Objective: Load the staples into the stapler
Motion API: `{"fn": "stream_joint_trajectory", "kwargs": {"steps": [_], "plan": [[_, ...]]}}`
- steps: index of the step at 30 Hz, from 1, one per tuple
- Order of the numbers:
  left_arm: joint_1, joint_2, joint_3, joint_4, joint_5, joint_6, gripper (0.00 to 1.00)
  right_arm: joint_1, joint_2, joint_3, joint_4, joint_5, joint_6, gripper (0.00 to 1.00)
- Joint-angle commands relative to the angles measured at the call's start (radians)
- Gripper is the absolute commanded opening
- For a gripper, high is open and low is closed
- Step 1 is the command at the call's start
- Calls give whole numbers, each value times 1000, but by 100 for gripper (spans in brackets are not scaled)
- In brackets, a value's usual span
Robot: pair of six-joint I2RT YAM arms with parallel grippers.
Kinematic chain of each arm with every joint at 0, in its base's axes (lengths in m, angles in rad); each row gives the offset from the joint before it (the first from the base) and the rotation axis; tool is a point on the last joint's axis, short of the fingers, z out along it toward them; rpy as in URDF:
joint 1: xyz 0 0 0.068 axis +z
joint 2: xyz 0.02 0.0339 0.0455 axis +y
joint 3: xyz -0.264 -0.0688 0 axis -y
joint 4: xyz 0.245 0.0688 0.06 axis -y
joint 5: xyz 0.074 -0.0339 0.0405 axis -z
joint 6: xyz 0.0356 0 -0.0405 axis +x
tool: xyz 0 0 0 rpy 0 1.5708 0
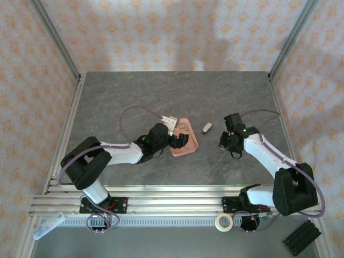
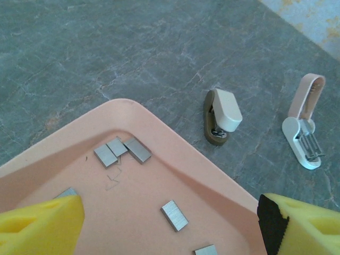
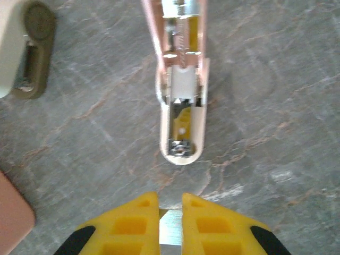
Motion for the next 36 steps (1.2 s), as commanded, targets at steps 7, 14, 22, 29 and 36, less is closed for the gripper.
{"fn": "stream_joint_trajectory", "kwargs": {"steps": [7,14,22,29,36], "plan": [[-11,83,97,15,-39,8,85,-90,-11,-34,81,-19,-38,13],[-11,96,123,-7,-55,34,85,-91,43,-24,140,-33,-4,13],[-11,116,154,-27,-66,58,86,-93,110,14,156,-19,-4,13],[-9,131,175,-29,-65,69,87,-100,146,50,153,1,-34,13],[-10,139,189,-39,-61,72,87,-104,158,66,151,10,-47,13]]}}
